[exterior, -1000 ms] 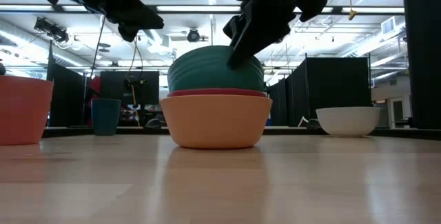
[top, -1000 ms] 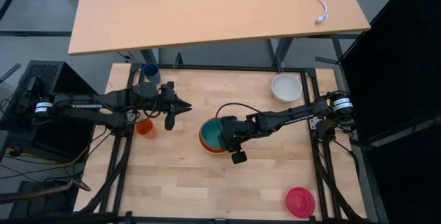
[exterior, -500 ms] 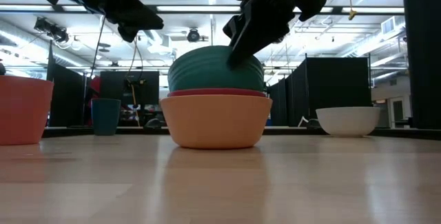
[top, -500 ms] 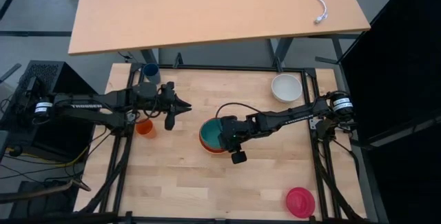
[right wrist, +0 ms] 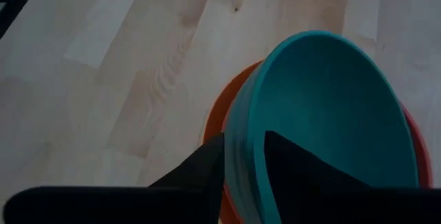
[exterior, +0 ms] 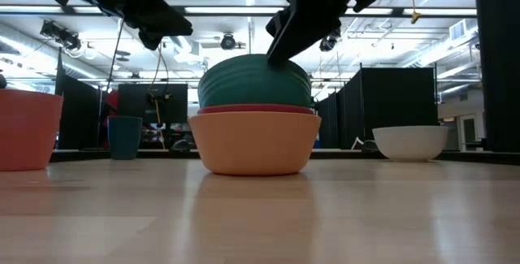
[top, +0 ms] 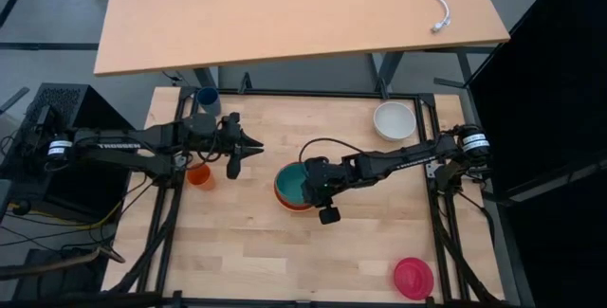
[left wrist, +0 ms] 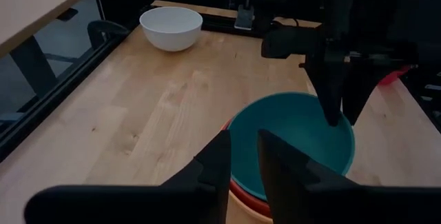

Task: Nest bowls inside each other
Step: Stack the blue bowl on top of the orange bowl

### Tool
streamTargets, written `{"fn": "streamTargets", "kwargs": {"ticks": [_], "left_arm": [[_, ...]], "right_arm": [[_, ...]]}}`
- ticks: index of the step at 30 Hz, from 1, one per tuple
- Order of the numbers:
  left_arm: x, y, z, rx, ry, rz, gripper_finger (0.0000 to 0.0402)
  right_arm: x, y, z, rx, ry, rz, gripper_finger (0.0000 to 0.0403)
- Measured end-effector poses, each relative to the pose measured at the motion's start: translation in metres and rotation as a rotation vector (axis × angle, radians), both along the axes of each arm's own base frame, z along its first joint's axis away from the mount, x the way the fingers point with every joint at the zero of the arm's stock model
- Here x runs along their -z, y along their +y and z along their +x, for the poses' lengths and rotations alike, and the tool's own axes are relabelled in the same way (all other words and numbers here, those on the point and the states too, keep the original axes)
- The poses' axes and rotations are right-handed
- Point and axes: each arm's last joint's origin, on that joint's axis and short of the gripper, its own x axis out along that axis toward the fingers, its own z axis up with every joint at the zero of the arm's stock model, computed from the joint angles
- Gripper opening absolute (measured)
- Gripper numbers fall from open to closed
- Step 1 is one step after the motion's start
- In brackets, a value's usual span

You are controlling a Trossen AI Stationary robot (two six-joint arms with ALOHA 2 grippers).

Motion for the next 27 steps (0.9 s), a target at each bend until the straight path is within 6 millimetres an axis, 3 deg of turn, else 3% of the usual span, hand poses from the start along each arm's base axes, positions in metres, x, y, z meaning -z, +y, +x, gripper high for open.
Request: {"fn": "streamTargets", "kwargs": {"ticks": [14,22,27], "left_arm": [[0.0,0.0,0.0,0.0,0.0,0.0,0.0059],[0.0,0.0,0.0,0.0,0.0,0.0,0.006],[0.0,0.0,0.0,0.0,0.0,0.001,0.006]], "right_arm": [[-0.0016,-0.0002,-0.0019,0.009,0.01,0.01,0.0003],[-0.0015,-0.0002,-0.0018,0.01,0.009,0.011,0.0002],[-0.0016,-0.0006,-0.0016,0.023,0.01,0.019,0.0026]]}}
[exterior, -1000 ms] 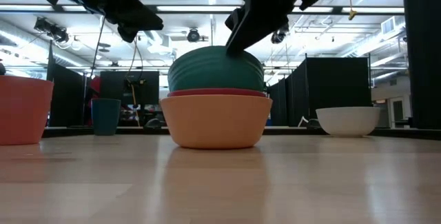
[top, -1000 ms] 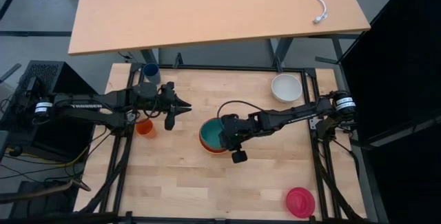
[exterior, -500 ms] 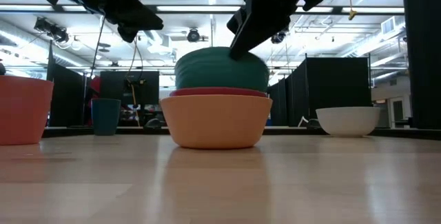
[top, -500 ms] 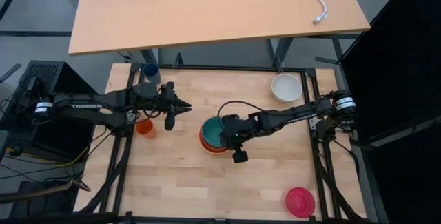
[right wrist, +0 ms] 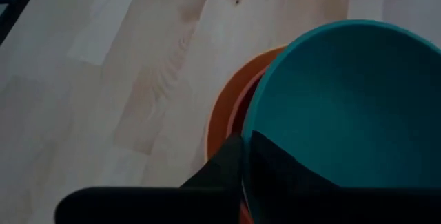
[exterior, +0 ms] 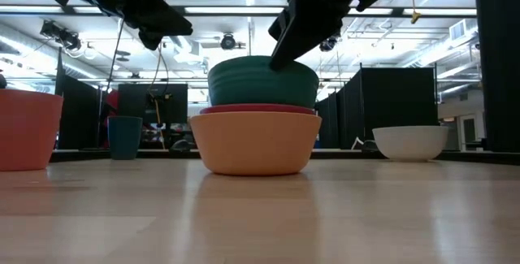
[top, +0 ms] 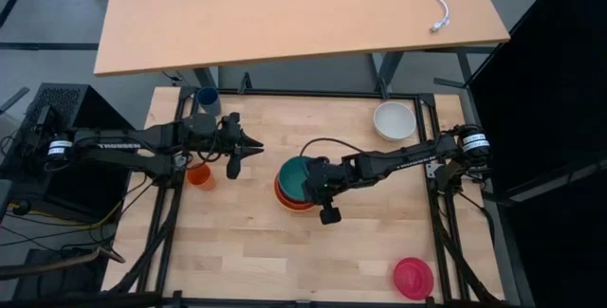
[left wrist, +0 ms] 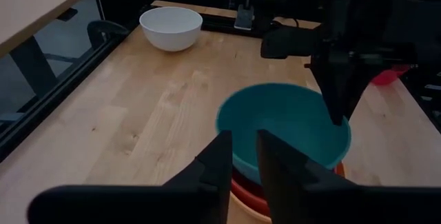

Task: Nest bowls inside each other
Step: Stack the blue bowl on top of the orange bowl

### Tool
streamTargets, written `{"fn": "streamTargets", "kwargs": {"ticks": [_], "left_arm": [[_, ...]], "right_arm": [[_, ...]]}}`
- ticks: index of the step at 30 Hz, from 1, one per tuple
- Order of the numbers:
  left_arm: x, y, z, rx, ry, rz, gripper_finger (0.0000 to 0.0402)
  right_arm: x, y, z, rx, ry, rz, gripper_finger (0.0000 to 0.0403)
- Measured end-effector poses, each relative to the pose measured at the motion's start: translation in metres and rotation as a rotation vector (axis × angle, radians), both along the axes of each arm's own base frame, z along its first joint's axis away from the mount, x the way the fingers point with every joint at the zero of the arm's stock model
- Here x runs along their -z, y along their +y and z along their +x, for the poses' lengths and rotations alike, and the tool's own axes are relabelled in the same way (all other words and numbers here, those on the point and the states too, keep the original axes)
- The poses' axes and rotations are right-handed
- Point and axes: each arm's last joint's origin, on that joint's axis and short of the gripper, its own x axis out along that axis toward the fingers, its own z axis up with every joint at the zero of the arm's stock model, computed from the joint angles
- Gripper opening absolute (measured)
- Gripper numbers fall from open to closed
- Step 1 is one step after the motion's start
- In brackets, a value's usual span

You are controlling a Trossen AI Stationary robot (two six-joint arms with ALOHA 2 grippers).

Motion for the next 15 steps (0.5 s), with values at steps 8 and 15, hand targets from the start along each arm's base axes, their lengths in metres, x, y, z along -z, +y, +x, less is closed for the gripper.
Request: {"fn": "streamTargets", "kwargs": {"ticks": [8,15], "left_arm": [[0.0,0.0,0.0,0.0,0.0,0.0,0.0061],[0.0,0.0,0.0,0.0,0.0,0.0,0.0062]], "right_arm": [[-0.0002,-0.0006,0.0003,0.021,0.001,0.014,0.0065],[-0.0009,-0.0008,0.0011,0.03,-0.009,0.022,0.0108]]}}
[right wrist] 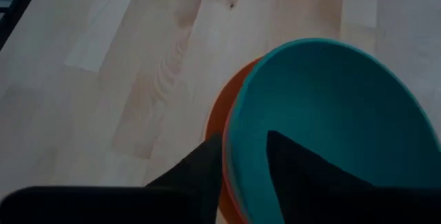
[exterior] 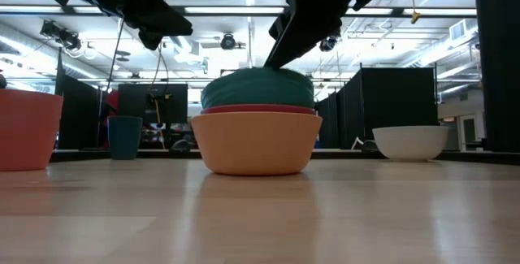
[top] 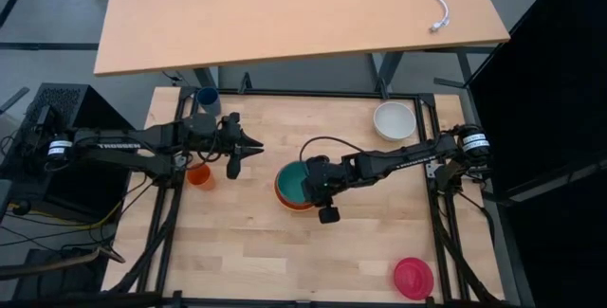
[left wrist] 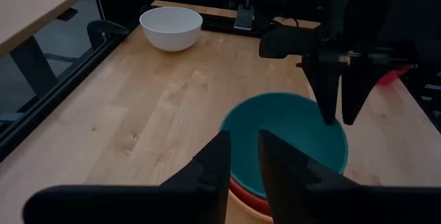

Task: Nest bowls inside each other
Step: Stack the blue bowl on top of the orange bowl, then stack the white bowl on top of the blue bowl

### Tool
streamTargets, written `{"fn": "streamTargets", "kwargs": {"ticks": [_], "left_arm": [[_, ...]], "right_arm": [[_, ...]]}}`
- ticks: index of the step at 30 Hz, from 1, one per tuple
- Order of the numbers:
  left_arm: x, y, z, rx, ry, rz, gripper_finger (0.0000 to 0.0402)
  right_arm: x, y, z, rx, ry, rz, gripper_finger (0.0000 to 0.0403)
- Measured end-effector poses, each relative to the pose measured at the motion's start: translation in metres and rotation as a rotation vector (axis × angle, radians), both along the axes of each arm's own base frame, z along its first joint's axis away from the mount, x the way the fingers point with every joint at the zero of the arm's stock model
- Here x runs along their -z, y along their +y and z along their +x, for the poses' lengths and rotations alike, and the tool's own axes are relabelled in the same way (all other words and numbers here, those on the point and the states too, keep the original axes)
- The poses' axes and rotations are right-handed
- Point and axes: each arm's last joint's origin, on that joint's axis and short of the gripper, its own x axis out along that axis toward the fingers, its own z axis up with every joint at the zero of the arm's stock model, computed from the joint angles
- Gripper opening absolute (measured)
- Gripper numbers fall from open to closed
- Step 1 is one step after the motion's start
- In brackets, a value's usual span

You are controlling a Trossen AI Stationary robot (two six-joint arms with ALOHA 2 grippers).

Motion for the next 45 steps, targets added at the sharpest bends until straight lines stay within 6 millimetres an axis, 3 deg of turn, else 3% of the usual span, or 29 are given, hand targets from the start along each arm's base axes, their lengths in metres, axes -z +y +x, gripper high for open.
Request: {"fn": "streamTargets", "kwargs": {"ticks": [5,10,27,32,36,40,45], "left_arm": [[0.001,0.0,0.0,0.0,0.012,-0.002,0.0055],[0.003,0.0,-0.001,0.0,0.035,-0.006,0.0051],[0.002,0.0,-0.001,0.013,0.023,0.029,0.0042],[0.002,-0.002,0.0,0.022,0.023,0.032,0.0041],[0.002,-0.004,0.0,0.032,0.025,0.032,0.0047],[0.002,-0.005,0.0,0.041,0.024,0.033,0.0053],[0.002,-0.005,0.0,0.042,0.027,0.032,0.0053]], "right_arm": [[0.0,0.0,0.0,0.0,-0.004,0.001,0.0123],[-0.001,-0.001,0.0,0.012,-0.004,-0.007,0.0111],[-0.041,-0.072,-0.081,0.584,0.013,-0.246,0.0018],[-0.035,-0.105,-0.124,0.784,0.006,-0.203,0.0023],[-0.016,-0.131,-0.15,0.96,0.048,-0.159,0.0034],[0.004,-0.152,-0.166,1.054,0.12,-0.092,0.006],[0.013,-0.164,-0.17,1.1,0.162,-0.059,0.0109]]}}
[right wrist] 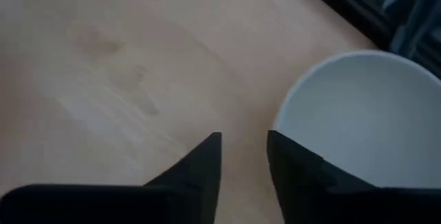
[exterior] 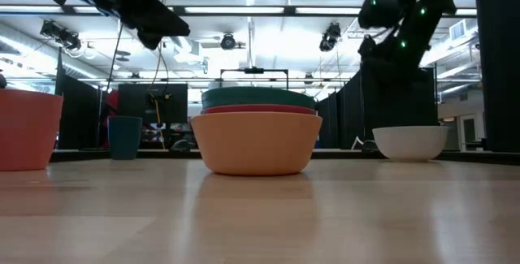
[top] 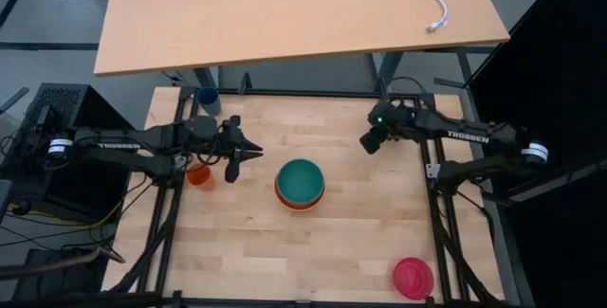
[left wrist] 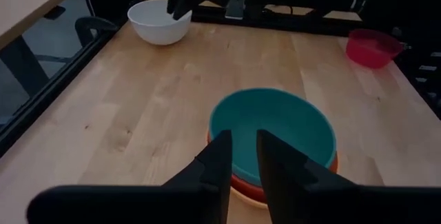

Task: Nest bowls inside each other
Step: Stack the white bowl on top of the blue bowl

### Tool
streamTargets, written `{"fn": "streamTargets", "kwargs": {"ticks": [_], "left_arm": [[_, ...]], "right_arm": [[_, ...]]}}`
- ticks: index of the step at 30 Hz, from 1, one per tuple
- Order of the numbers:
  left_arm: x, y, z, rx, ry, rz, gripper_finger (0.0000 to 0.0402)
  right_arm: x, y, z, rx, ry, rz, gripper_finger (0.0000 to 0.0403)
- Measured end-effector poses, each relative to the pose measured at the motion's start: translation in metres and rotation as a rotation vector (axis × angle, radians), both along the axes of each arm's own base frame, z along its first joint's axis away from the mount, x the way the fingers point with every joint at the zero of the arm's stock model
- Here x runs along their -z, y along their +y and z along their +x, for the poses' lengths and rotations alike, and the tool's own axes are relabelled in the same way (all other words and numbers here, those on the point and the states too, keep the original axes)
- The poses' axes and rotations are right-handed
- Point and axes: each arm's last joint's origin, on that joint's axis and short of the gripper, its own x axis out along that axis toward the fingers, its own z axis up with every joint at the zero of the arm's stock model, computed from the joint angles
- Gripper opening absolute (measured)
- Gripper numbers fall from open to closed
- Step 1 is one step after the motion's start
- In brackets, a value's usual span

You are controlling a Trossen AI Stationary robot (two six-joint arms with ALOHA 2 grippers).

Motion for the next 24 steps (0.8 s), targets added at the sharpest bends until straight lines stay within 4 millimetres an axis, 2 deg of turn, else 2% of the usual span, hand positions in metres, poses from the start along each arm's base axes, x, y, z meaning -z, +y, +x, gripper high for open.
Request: {"fn": "streamTargets", "kwargs": {"ticks": [11,14,19,22,24], "left_arm": [[0.001,0.0,0.0,0.001,0.006,-0.001,0.0053],[0.001,0.0,0.0,0.001,0.01,-0.002,0.0057],[0.002,0.0,-0.001,-0.002,0.026,-0.01,0.006],[0.003,0.0,-0.001,-0.002,0.029,-0.012,0.0057],[0.003,0.0,-0.001,-0.002,0.029,-0.012,0.0055]], "right_arm": [[0.02,-0.023,-0.012,0.109,0.03,0.096,0.0215],[0.03,-0.029,-0.01,0.126,0.069,0.124,0.0222],[0.047,-0.039,-0.008,0.156,0.139,0.165,0.02],[0.054,-0.041,-0.008,0.139,0.174,0.175,0.0153],[0.054,-0.042,-0.007,0.122,0.182,0.175,0.0104]]}}
